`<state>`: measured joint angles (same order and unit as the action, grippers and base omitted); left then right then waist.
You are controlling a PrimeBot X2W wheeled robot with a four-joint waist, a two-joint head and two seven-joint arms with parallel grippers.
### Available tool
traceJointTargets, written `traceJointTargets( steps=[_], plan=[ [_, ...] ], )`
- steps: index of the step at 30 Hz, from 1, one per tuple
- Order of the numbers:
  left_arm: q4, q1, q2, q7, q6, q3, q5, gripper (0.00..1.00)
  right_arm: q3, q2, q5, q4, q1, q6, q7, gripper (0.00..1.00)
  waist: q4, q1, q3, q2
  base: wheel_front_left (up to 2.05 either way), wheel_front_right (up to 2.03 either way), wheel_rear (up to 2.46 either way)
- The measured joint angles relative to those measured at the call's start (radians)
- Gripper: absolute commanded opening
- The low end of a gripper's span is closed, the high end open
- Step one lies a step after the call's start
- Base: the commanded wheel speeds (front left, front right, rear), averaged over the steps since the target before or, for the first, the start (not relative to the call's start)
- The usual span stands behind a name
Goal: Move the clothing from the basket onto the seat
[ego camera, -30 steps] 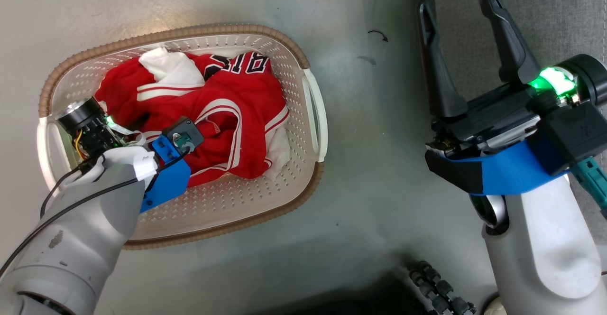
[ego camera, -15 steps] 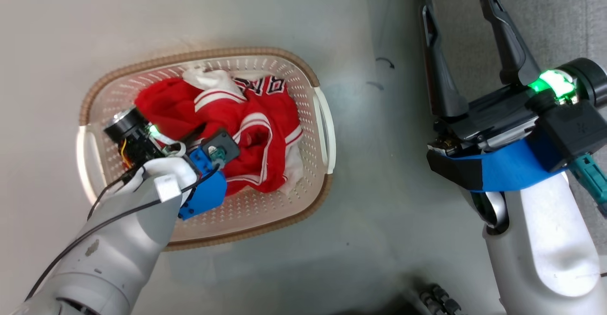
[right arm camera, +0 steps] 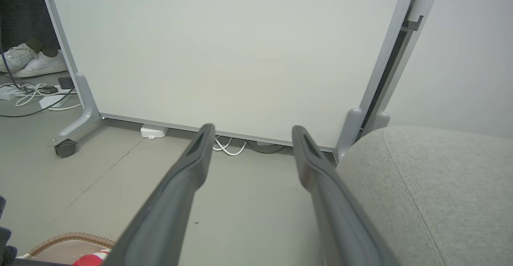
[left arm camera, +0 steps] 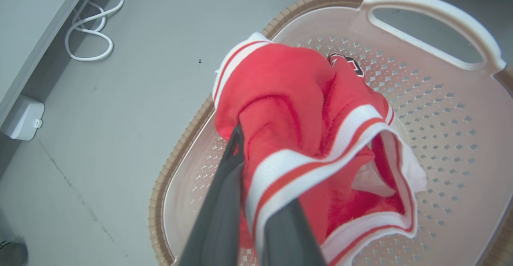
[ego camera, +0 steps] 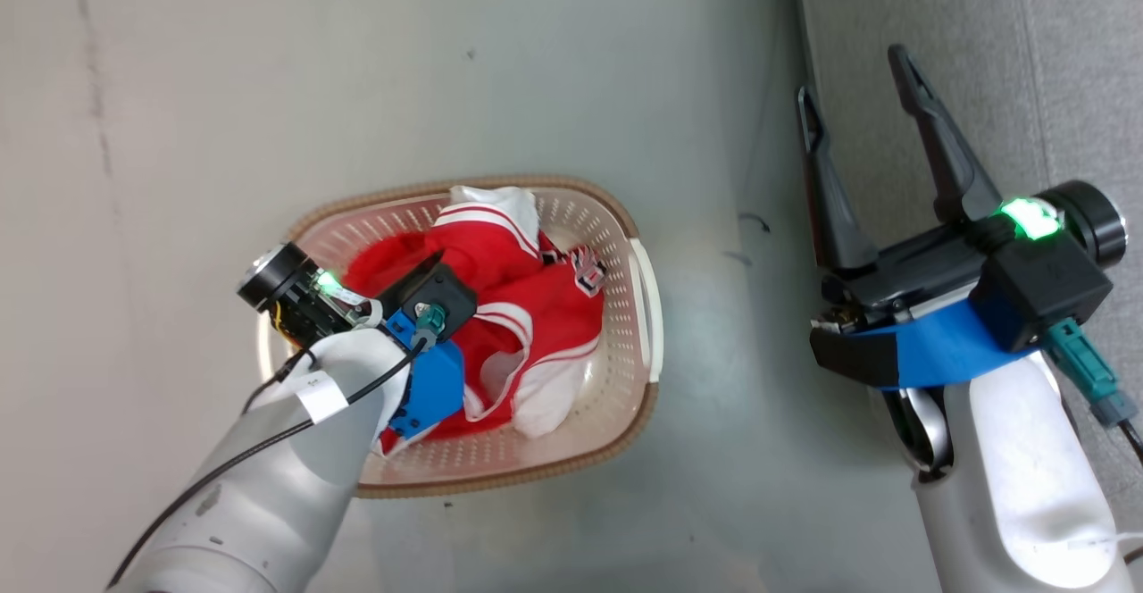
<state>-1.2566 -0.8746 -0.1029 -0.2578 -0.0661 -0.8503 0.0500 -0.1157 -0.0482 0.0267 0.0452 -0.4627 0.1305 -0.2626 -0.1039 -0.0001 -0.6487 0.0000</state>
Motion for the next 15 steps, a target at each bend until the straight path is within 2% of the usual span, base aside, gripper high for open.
traceJointTargets(
  steps=[6,15],
  plan=[
    [0.107,0.046,0.013,-0.004,0.017,0.039,0.055,0.0,0.01,0.0,0.007,0.017,0.043,0.0,0.0,1.0,0.028,0.0,0.091,0.0,0.0,0.0,0.0],
    [0.323,0.174,-0.02,-0.004,0.043,0.115,0.113,0.0,0.021,0.0,0.002,0.043,0.113,0.0,0.0,1.0,0.057,-0.0001,0.24,0.0,0.0,0.0,0.0]
  ],
)
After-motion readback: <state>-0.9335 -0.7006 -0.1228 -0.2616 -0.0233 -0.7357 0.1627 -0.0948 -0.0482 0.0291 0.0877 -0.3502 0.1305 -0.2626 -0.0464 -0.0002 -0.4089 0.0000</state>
